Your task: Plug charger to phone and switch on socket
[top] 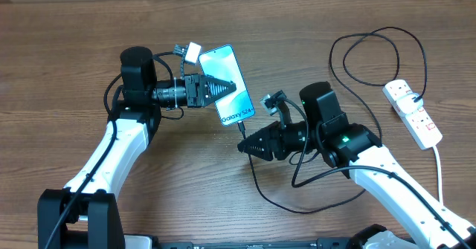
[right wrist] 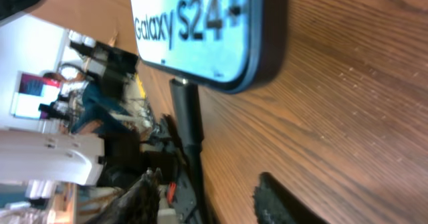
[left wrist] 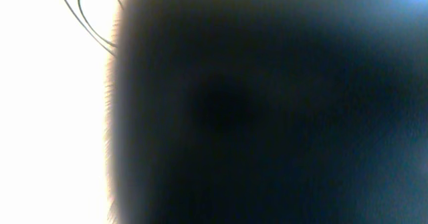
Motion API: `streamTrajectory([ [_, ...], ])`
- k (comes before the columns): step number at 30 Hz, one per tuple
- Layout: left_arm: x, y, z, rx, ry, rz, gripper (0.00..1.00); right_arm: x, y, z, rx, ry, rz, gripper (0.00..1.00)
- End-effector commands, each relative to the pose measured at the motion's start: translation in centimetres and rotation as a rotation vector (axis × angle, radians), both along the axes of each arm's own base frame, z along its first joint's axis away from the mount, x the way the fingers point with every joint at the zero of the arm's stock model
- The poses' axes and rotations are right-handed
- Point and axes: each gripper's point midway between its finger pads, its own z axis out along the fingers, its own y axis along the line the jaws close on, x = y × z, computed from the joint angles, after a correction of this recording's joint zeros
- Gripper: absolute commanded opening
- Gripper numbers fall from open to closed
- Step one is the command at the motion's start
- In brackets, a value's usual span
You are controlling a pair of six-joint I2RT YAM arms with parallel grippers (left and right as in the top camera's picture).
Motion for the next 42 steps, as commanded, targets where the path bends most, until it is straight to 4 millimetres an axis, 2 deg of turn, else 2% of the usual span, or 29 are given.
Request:
streamTrajectory([
  [1,-0.5,-0.1,0.4,-0.009,0.006,-0.013,0.04,1.2,0.2,-0.1,-0.049,-0.062,-0.043,0.32],
  [7,-1.7,-0.2,0.9,-0.036,-0.008,-0.084,0.04,1.9,-0.1,-0.5,-0.080,-0.083,-0.076,0.05],
  [8,-2.0,-0.2,1.1,-0.043,-0.025,-0.107,0.04,2.1,-0.1,-0.5,-0.082,-0.089,-0.082,0.04],
  [14,-3.7,-0.7,1.5,-0.075,-0.084,-0.204,0.04,2.4,0.1,0.0,-0.065,-0.112,-0.082,0.04],
  [22,-5.3,-1.6,0.0,-0.066,-0.071,-0.243,0.04,1.9,0.5,0.7,-0.035,-0.100,-0.053,0.04],
  [30,-5.1,-1.8,-1.7,-0.007,-0.072,-0.201,0.04,2.3,0.8,2.4,-0.017,-0.097,-0.063,0.04],
  [37,-6.4,-3.3,-1.7,-0.009,-0.104,-0.258,0.04,2.5,0.7,2.5,-0.025,-0.100,-0.072,0.04],
  [42,-6.7,-3.6,-1.7,-0.011,-0.098,-0.270,0.04,2.7,0.8,2.7,-0.020,-0.110,-0.074,0.04],
])
